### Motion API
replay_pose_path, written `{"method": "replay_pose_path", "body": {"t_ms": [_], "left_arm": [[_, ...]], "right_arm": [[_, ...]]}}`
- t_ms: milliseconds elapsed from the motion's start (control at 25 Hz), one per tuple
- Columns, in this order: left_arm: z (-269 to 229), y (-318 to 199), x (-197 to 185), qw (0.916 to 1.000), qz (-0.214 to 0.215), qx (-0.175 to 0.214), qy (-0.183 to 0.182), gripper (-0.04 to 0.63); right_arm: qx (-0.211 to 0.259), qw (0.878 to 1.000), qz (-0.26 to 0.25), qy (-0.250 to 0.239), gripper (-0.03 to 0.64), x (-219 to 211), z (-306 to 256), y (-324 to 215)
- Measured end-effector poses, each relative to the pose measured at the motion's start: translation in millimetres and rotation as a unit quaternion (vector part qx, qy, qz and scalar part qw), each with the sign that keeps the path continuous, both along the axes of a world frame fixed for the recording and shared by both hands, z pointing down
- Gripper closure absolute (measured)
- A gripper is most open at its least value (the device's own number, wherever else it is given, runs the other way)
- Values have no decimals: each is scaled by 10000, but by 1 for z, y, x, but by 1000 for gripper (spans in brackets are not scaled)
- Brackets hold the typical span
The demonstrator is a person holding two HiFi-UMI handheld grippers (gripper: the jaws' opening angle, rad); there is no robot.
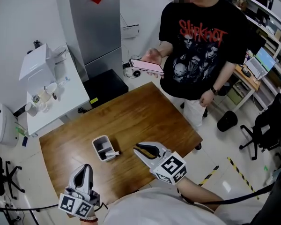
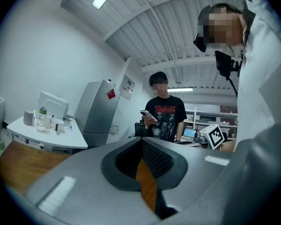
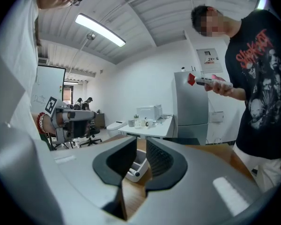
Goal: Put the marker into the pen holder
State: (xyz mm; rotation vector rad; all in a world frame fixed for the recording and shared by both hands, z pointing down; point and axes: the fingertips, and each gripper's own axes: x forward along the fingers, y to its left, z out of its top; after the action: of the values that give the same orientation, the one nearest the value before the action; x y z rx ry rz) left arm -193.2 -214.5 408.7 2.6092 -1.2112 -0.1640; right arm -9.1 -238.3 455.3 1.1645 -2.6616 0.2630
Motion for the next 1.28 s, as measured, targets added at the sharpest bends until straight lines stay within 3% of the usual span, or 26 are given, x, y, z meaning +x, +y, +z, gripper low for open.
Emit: {"method": "replay_pose_path", "body": {"t_ms": [320, 960, 1280], "left_arm": [[13, -3, -32, 9998, -82, -194, 30, 618], [-4, 125, 25, 9985, -542, 49, -94, 618], [-1, 218, 48, 9935, -1101, -284, -71, 618]], "right_arm": [[-166, 9996, -129, 175, 540, -32, 14, -12], [-195, 9983, -546, 49, 540, 28, 15, 108], [-444, 9949, -901, 102, 540, 61, 22, 188]]}}
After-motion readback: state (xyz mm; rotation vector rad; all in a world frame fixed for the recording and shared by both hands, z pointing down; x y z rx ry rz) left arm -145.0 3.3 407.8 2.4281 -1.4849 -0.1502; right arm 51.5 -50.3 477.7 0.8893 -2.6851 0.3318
